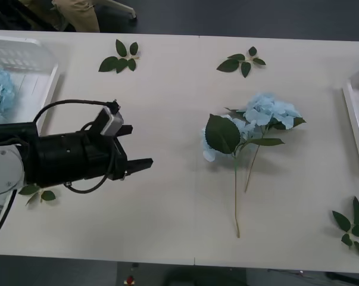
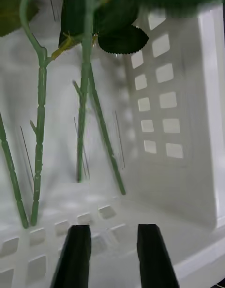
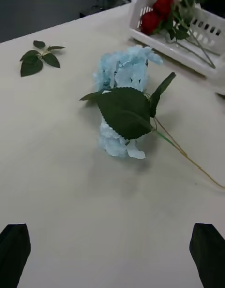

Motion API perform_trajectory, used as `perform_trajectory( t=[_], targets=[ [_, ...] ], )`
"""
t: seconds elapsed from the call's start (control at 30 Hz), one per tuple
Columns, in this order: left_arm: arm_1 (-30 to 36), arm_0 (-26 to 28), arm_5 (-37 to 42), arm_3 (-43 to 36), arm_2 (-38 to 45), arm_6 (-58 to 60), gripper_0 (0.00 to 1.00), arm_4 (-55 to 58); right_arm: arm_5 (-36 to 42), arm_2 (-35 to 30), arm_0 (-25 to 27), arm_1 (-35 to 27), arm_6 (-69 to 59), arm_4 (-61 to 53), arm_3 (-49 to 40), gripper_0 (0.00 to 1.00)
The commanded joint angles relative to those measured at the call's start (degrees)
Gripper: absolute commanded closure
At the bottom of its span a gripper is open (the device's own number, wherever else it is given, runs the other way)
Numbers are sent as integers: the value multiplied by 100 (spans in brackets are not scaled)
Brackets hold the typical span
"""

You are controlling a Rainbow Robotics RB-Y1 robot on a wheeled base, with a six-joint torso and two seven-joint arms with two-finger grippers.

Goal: Put the red flowers into the right box and the blue flowers into the left box

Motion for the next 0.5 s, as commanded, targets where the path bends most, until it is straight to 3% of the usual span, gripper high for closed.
perform_trajectory(
  t=[0.03, 0.17, 0.37, 0.5],
  targets=[
    [79, -407, -212, 860, -322, -826, 0, 992, -54, -14, -87, -226, -137, -17, -76, 21],
    [211, -785, -203, 1510, -568, -1446, 0, 1959, -54, -14, -87, -235, -67, -61, -50, 10],
    [528, -1515, 113, 2213, -1086, -1446, 0, 3163, -45, -14, -87, -235, 12, -280, -58, 9],
    [554, -1998, 729, 2829, -1086, -1446, 0, 3541, 192, -14, -148, -226, 4, -562, -146, 9]
  ],
)
